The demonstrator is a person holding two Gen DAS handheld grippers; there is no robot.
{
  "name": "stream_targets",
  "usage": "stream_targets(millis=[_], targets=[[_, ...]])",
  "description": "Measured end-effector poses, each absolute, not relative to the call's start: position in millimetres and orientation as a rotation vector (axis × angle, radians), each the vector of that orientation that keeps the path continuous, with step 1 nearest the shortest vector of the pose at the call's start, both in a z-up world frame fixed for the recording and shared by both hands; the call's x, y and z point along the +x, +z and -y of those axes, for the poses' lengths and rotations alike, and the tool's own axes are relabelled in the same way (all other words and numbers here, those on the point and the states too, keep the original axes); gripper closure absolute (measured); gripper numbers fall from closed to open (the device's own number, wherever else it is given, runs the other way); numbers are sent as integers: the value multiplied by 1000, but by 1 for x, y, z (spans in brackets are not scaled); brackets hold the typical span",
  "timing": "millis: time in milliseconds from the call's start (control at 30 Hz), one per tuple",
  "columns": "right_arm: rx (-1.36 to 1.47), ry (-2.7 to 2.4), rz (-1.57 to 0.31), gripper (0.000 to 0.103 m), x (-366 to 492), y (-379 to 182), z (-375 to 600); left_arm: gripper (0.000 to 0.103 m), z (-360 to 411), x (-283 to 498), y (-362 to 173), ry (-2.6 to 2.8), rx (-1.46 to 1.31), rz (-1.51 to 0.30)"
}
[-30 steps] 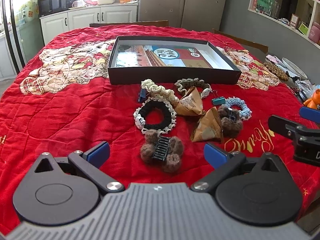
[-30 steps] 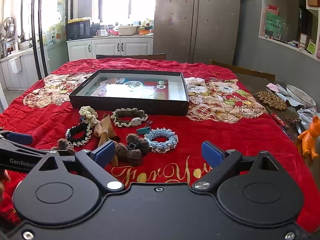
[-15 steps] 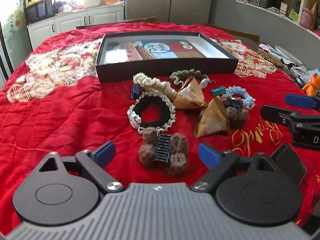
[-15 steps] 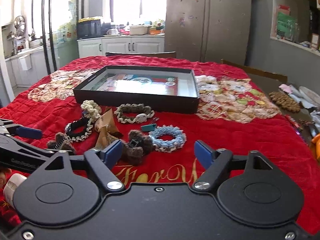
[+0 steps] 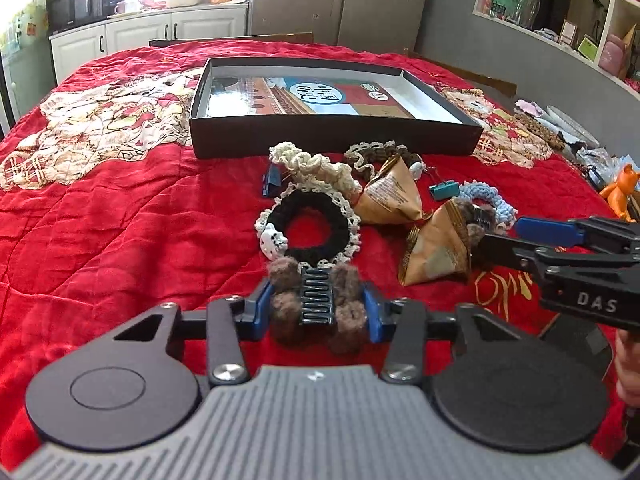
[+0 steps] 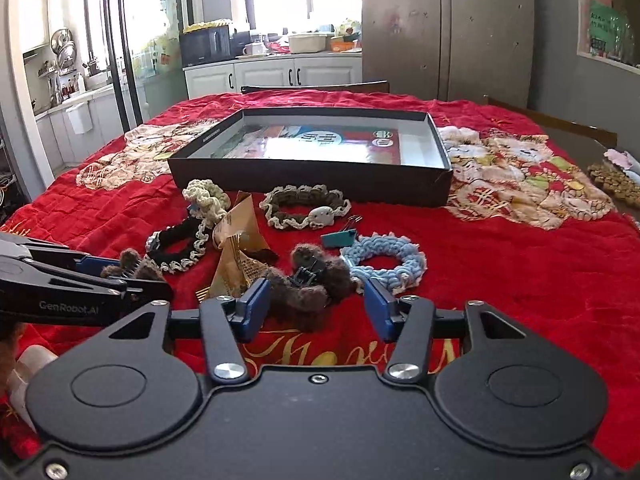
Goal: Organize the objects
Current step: 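Grasp the second brown fuzzy clip with right tool while left tool lifts its clip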
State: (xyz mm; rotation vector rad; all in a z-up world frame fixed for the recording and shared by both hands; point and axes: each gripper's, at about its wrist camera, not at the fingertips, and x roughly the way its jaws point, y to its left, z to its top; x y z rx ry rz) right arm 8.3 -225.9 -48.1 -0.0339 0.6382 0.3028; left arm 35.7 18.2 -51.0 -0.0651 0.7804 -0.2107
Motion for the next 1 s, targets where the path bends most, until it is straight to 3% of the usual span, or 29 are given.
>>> stream_targets(millis=[1000], targets=[[-44, 281, -640, 67, 22, -58, 213, 59, -35, 40, -40, -243, -83, -746]])
